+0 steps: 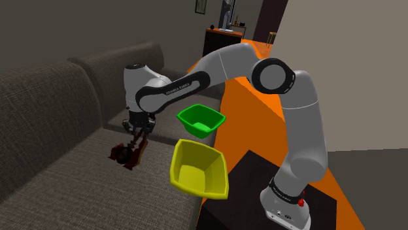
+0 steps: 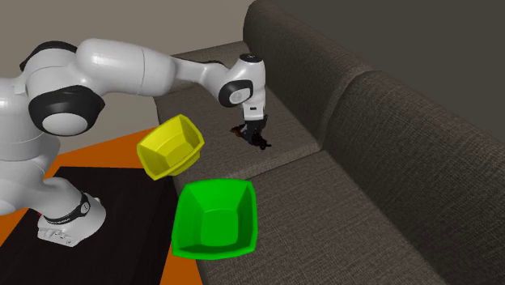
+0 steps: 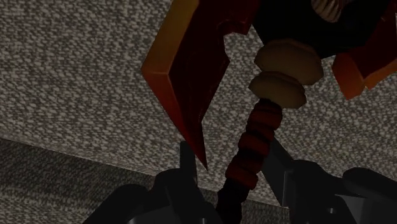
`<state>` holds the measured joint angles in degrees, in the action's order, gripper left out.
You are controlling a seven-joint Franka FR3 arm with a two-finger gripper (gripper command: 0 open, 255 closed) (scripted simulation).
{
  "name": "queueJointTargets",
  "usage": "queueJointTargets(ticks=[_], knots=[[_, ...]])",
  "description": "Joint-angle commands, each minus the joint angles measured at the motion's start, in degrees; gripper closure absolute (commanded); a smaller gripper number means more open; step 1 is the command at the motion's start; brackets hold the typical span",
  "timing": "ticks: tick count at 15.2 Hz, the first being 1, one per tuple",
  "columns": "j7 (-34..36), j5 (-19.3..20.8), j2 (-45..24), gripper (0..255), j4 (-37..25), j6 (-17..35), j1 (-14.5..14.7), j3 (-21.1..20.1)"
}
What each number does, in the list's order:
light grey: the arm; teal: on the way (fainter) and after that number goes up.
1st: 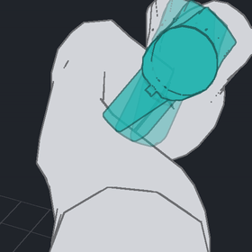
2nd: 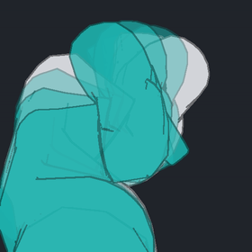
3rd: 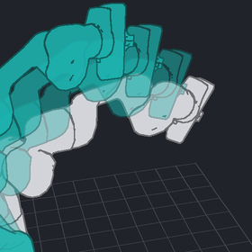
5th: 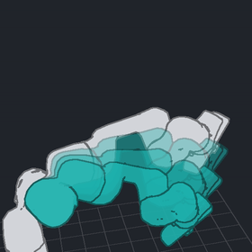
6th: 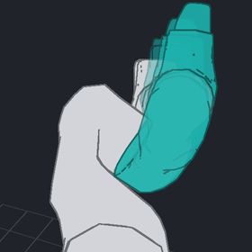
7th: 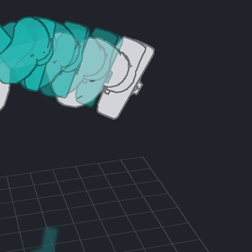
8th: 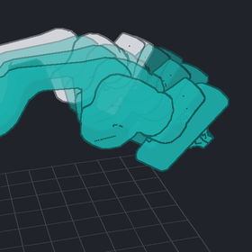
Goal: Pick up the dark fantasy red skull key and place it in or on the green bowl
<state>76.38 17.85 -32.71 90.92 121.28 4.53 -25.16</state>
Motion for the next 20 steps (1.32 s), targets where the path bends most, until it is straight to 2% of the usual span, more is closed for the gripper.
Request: queueJointTargets(ticks=[1,20], knots=[[-0.3,-0.4,0.8,255,-0.5,-1.2,-0.2,-0.2],[-2.4,-3.1,5.1,255,-8.8,-13.4,-0.3,-1.7]])
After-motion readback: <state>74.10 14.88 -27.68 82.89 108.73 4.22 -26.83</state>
